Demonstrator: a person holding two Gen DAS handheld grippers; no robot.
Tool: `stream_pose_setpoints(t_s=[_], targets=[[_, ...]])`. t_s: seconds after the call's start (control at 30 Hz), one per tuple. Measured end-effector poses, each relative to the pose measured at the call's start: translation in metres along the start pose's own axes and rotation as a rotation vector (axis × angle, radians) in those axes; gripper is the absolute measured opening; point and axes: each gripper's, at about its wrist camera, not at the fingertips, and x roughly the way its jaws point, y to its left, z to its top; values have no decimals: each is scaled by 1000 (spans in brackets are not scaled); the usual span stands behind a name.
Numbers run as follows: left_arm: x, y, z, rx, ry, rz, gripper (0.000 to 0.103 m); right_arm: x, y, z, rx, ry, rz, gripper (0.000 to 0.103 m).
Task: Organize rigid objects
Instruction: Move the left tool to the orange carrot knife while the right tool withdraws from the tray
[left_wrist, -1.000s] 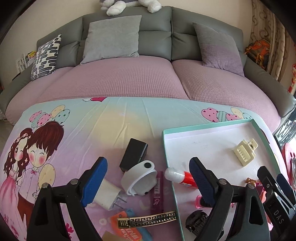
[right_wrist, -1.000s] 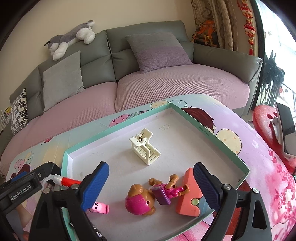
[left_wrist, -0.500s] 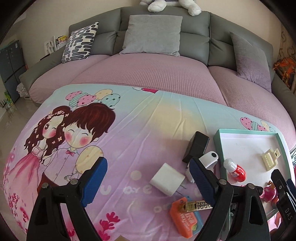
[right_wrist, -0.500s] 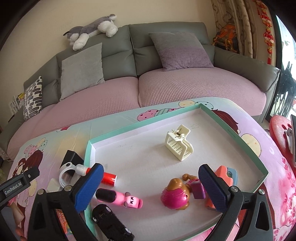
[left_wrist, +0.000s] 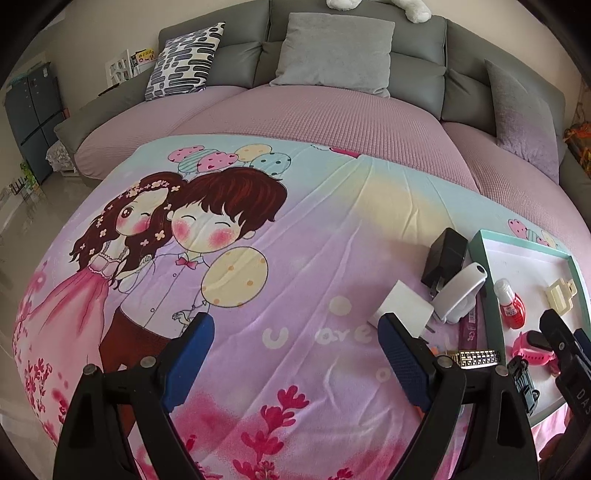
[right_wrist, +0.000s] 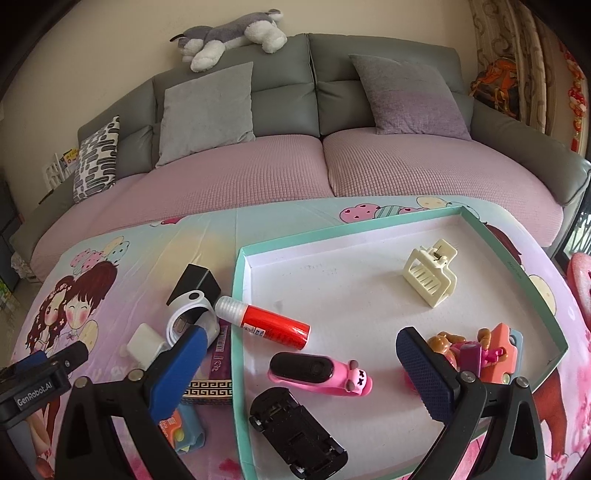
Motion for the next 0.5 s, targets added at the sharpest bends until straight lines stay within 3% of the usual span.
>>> stream_pose_setpoints(t_s=[0.2,0.33,0.5], targets=[[7,-30,-23,79,79,-146,91,-4,-5,0,45,-1,0,103],[3,-51,-23,105,70,-232,91,-3,-9,0,57,-2,-17,103],[17,-74,-28,151,115,-239,91,-1,-16,0,80,12,-25,103]])
